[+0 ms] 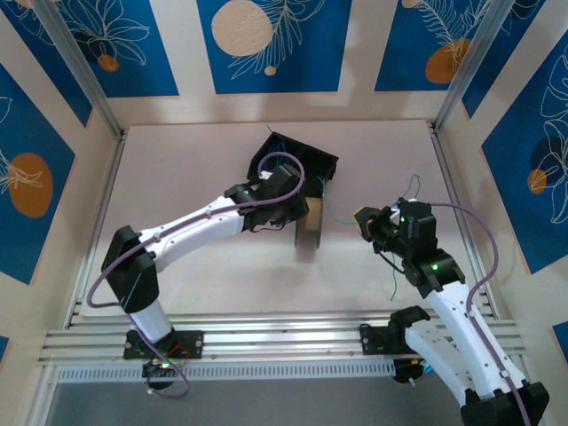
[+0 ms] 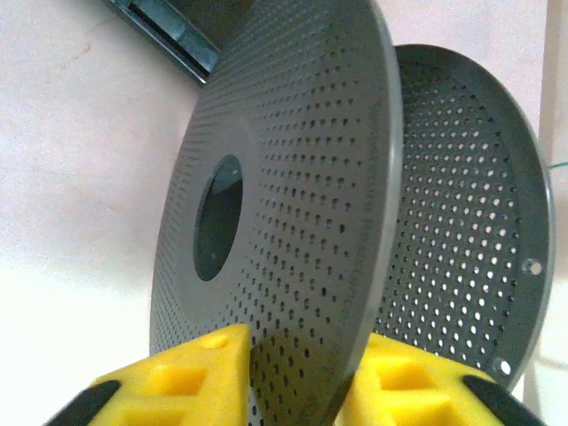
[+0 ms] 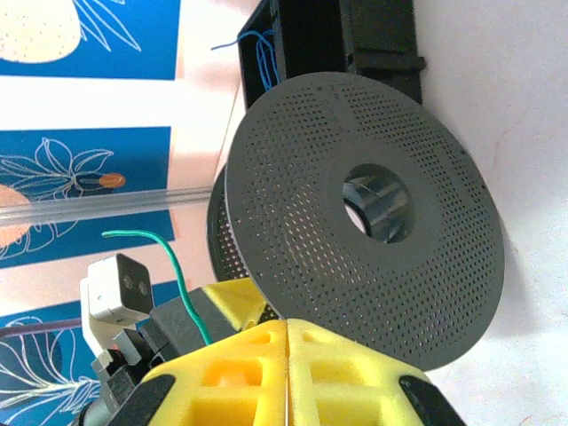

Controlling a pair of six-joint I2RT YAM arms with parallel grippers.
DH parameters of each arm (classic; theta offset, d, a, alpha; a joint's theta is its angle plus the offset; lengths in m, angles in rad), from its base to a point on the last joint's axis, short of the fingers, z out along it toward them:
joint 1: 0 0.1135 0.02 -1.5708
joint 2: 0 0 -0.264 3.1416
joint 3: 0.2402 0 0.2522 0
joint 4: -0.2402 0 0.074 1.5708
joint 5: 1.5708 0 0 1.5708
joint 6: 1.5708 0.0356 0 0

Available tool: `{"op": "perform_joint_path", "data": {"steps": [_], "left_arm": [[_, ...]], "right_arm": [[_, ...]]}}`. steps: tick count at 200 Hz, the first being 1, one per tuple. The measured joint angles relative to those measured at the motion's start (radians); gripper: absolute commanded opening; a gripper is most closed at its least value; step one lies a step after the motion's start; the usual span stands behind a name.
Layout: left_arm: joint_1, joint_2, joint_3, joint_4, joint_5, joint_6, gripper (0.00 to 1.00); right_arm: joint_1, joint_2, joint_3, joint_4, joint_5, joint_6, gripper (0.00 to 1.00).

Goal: Wrap the cables

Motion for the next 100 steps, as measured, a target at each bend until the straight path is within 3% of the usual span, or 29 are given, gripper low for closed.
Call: {"op": "perform_joint_path", "data": {"steps": [18, 54, 86, 100], "left_arm": [[-0.007, 0.021, 0.023, -0.027, -0.008, 0.008, 0.18], [-0.014, 0.035, 0.029, -0.065, -0.019, 0.008, 0.45], [-0.015, 0.035, 0.031, -0.066, -0.019, -0.002, 0.48], [-0.015, 0.035, 0.031, -0.061, -0.019, -0.004, 0.42]], "right_arm": [[-0.017, -0.005, -0.001, -0.012, -0.01, 0.0, 0.0], [-0.021, -0.006, -0.002, -0.016, -0.032, 0.0, 0.0], [-0.018, -0.007, -0.004, -0.021, -0.045, 0.0, 0.0], [-0.018, -0.007, -0.004, -0.028, -0.045, 0.0, 0.0]]}}
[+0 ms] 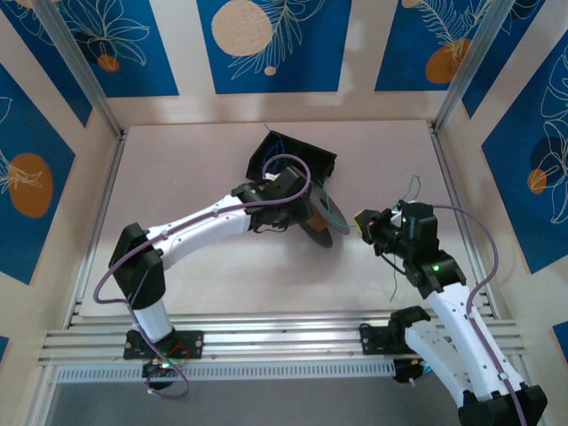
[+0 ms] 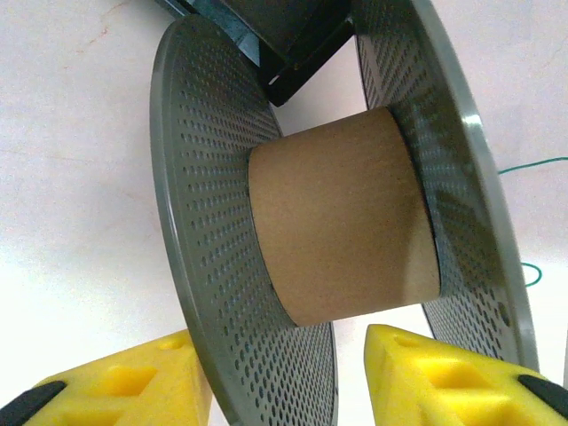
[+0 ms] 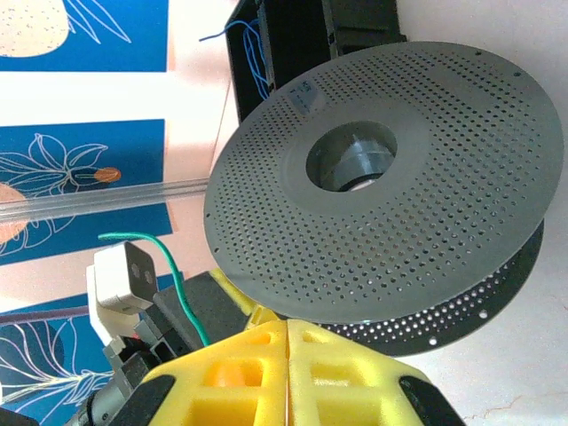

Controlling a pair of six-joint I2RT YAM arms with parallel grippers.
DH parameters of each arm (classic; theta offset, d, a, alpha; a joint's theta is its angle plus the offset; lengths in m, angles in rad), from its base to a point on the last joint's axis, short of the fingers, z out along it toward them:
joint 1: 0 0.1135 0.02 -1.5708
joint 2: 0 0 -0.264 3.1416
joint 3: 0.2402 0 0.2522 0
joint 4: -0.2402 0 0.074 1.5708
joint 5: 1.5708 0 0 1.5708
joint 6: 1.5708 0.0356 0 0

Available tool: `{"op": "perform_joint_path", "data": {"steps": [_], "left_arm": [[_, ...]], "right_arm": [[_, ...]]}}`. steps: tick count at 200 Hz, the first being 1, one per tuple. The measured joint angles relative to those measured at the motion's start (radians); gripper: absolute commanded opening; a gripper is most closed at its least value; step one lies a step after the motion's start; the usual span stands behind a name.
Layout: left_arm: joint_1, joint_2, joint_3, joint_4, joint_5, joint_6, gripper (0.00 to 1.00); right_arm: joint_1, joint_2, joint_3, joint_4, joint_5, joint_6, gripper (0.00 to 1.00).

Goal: Wrap the cables

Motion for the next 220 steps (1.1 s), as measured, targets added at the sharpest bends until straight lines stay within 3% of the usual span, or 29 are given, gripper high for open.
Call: {"op": "perform_joint_path", "data": {"steps": [14, 30, 46, 105, 173, 220], "left_arm": [[0.0, 0.0, 0.0, 0.008, 0.0, -0.006, 0.33], [0.0, 0.001, 0.002, 0.024, 0.005, -0.007, 0.13], [-0.001, 0.012, 0.025, 0.026, 0.005, -0.021, 0.0], [-0.008, 0.048, 0.129, -0.061, -0.027, 0.008, 0.0], [-0.008, 0.047, 0.308, -0.387, -0.211, 0.092, 0.0], [-0.003, 0.045, 0.342, -0.477, -0.293, 0.125, 0.05]], "right_arm": [[0.0, 0.0, -0.001, -0.007, 0.0, 0.0, 0.0], [0.0, -0.002, -0.002, -0.012, 0.0, 0.0, 0.0], [-0.002, -0.01, -0.004, -0.018, 0.0, 0.0, 0.0], [-0.023, -0.027, -0.005, -0.034, -0.011, -0.003, 0.0], [-0.013, -0.002, -0.002, -0.017, -0.044, -0.002, 0.0], [0.046, 0.061, -0.002, 0.042, -0.044, 0.005, 0.0]]}}
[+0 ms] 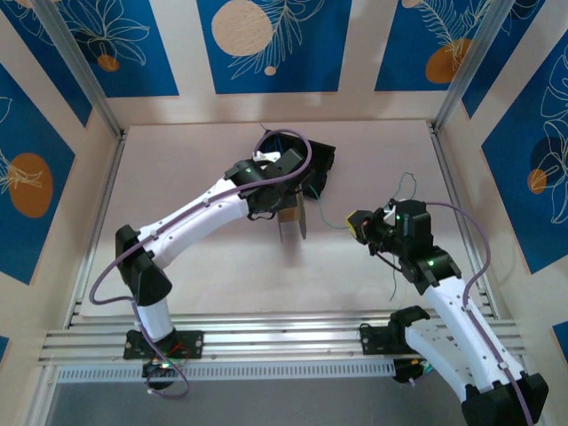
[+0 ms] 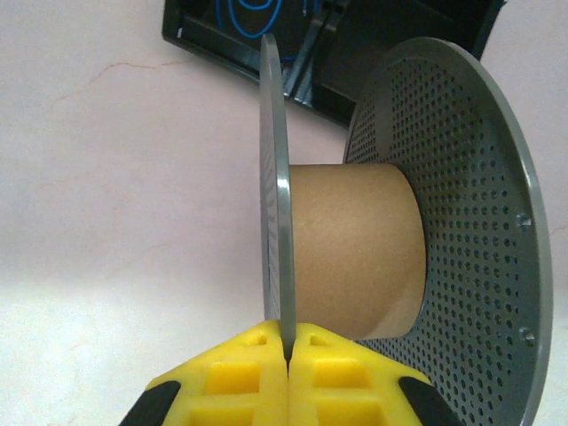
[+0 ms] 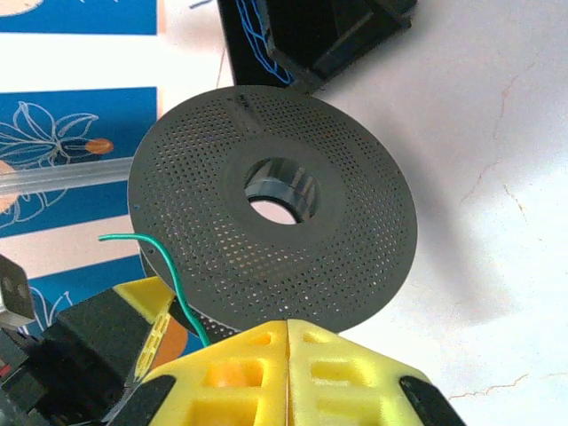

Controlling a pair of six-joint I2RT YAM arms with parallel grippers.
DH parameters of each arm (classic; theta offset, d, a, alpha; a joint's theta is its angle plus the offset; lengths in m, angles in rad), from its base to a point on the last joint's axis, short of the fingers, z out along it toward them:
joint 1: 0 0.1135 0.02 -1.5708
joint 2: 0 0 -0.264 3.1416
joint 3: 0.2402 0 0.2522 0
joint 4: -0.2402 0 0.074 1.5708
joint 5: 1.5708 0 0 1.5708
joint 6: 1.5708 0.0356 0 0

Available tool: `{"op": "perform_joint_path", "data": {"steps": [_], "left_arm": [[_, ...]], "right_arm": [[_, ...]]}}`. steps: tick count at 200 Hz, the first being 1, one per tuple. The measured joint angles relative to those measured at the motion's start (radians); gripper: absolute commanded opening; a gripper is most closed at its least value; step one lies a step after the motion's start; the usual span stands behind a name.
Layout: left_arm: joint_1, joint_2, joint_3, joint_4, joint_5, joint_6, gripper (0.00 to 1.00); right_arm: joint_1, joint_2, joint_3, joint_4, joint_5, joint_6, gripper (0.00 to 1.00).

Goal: Wrap the cables

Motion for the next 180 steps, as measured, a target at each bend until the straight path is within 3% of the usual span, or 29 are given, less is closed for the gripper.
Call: {"op": "perform_joint_path", "data": {"steps": [37, 136, 180], "left_arm": [[0.014, 0.0, -0.023, 0.008, 0.001, -0.001, 0.09], [0.033, -0.002, -0.088, 0.111, 0.059, -0.047, 0.34], [0.033, -0.098, -0.191, 0.158, 0.064, -0.078, 0.4]], "right_arm": [[0.036, 0.027, 0.0, 0.026, 0.016, 0.007, 0.0], [0.069, 0.031, 0.0, 0.035, 0.045, 0.024, 0.0], [0.105, 0.031, 0.0, 0.034, 0.066, 0.032, 0.0]]}}
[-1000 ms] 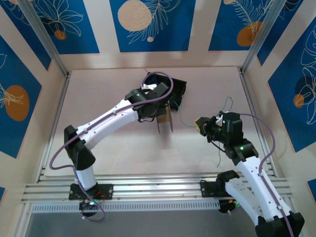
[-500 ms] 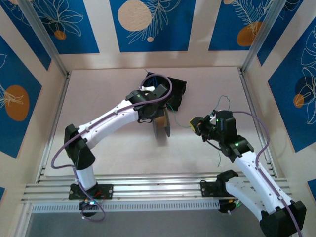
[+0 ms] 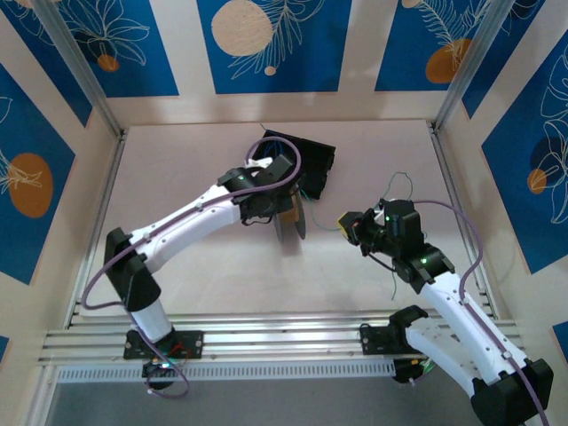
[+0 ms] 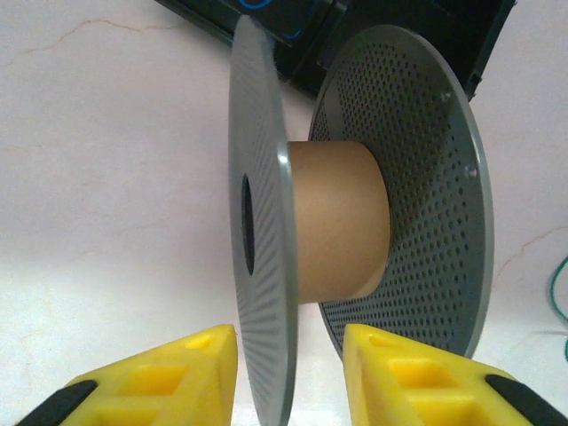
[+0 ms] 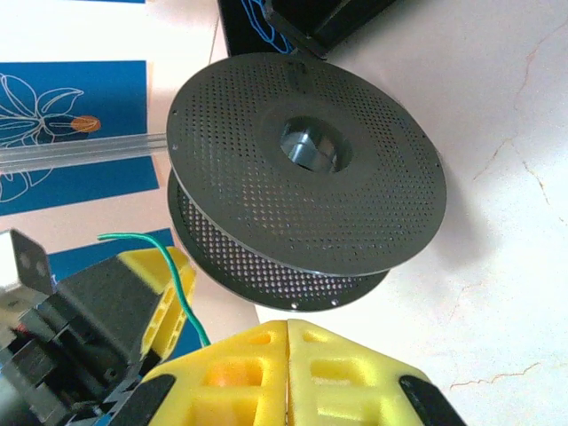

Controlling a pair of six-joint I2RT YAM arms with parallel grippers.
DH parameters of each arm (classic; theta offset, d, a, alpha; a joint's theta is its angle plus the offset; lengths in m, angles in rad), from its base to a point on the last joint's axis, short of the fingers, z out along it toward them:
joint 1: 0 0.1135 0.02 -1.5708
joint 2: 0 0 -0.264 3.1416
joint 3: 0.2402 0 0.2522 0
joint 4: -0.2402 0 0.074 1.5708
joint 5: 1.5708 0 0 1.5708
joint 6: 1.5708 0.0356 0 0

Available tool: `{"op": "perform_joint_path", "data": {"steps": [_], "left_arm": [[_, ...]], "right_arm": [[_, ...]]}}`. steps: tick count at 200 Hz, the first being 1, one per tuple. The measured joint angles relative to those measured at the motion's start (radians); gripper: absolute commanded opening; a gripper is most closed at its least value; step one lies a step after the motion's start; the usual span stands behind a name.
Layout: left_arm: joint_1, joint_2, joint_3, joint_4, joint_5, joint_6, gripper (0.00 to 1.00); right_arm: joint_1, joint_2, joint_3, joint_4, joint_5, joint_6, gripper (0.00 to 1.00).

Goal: Wrap the cables

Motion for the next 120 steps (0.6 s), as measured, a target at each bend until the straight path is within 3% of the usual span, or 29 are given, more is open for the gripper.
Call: {"op": "perform_joint_path", "data": {"steps": [21, 36, 54, 73, 120], "left_arm": [[0.0, -0.108, -0.098, 0.044, -0.023, -0.026, 0.46], [0.0, -0.182, -0.159, 0.077, -0.043, -0.043, 0.56], [0.002, -0.223, -0.179, 0.1, -0.059, -0.035, 0.74], [0.003, -0.222, -0.179, 0.144, -0.056, -0.025, 0.99], [0.021, -0.124, -0.147, 0.2, -0.02, 0.018, 0.99]], "right_arm": [[0.025, 0.006, 0.0, 0.001, 0.023, 0.012, 0.0], [0.053, 0.025, 0.0, 0.003, 0.048, 0.026, 0.0], [0.109, 0.065, 0.001, 0.009, 0.094, 0.052, 0.0], [0.178, 0.116, 0.013, 0.01, 0.158, 0.087, 0.0], [0.262, 0.226, 0.047, 0.057, 0.292, 0.173, 0.0]]}}
